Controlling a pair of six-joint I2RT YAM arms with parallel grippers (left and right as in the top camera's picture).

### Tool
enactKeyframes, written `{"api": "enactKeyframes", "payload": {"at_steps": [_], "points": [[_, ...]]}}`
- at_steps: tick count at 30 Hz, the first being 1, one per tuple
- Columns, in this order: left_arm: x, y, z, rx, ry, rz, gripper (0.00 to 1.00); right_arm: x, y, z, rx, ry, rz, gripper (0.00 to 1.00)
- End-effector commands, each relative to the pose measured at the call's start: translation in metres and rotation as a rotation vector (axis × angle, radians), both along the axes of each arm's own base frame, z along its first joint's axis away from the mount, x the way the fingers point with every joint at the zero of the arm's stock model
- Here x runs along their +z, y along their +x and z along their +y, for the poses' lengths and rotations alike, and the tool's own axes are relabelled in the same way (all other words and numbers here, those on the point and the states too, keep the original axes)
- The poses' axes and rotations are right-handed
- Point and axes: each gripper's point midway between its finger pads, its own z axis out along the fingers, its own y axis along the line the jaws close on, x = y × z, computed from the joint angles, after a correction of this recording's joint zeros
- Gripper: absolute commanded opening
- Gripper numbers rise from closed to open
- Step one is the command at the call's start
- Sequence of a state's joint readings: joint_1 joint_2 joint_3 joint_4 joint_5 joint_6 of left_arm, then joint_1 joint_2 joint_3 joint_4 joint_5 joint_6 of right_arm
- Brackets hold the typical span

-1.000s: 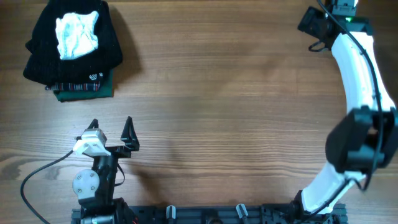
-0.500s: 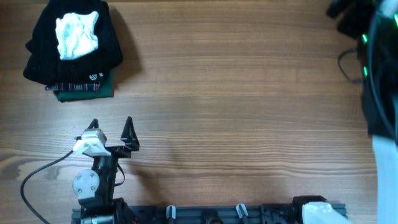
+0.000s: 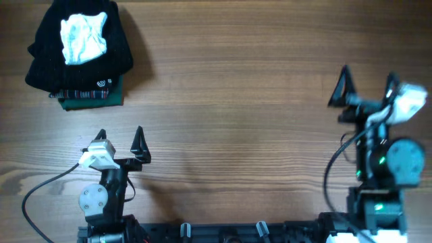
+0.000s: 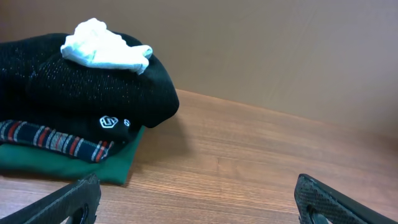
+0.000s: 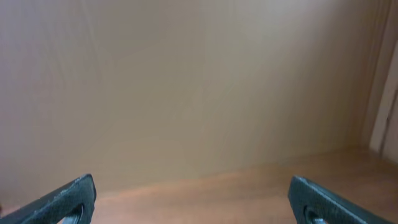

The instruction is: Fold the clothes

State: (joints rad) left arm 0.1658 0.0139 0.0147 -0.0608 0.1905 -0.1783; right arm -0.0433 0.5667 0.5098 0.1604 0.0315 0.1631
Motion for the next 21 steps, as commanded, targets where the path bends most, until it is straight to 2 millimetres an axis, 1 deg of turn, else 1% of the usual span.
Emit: {"api": "enactKeyframes", "payload": {"at_steps": [1,3,6,8,11,16,18,21], "points": [[-0.002,0.0,0.004,0.019,-0.009,-0.002,1.0,-0.042,-0.018,0.004,0.038,0.006,-0.016,1.0],[-0.002,0.0,0.004,0.019,-0.009,-0.002,1.0,-0.061,-0.024,0.004,0.039,0.019,-0.021,1.0],[-0.002,0.0,0.004,0.019,-0.009,-0.002,1.0,-0.079,-0.032,0.005,0.038,0.015,-0.037,1.0],[-0.002,0.0,0.004,0.019,-0.009,-0.002,1.0,-0.086,-0.037,0.004,0.033,0.011,-0.055,1.0],[-0.002,0.0,0.004,0.019,-0.009,-0.002,1.0,-0.093,-0.042,0.004,0.032,0.009,-0.077,1.0],[-0.002,0.0,0.004,0.019,-0.009,-0.002,1.0,-0.106,-0.045,0.005,0.033,0.009,-0.083,1.0],[-0.002,0.0,0.004,0.019,-0.009,-0.002,1.0,-0.121,-0.044,0.006,0.042,0.017,-0.023,1.0],[-0.002,0.0,0.004,0.019,-0.009,-0.002,1.0,-0.131,-0.044,0.006,0.044,0.021,0.017,1.0]]}}
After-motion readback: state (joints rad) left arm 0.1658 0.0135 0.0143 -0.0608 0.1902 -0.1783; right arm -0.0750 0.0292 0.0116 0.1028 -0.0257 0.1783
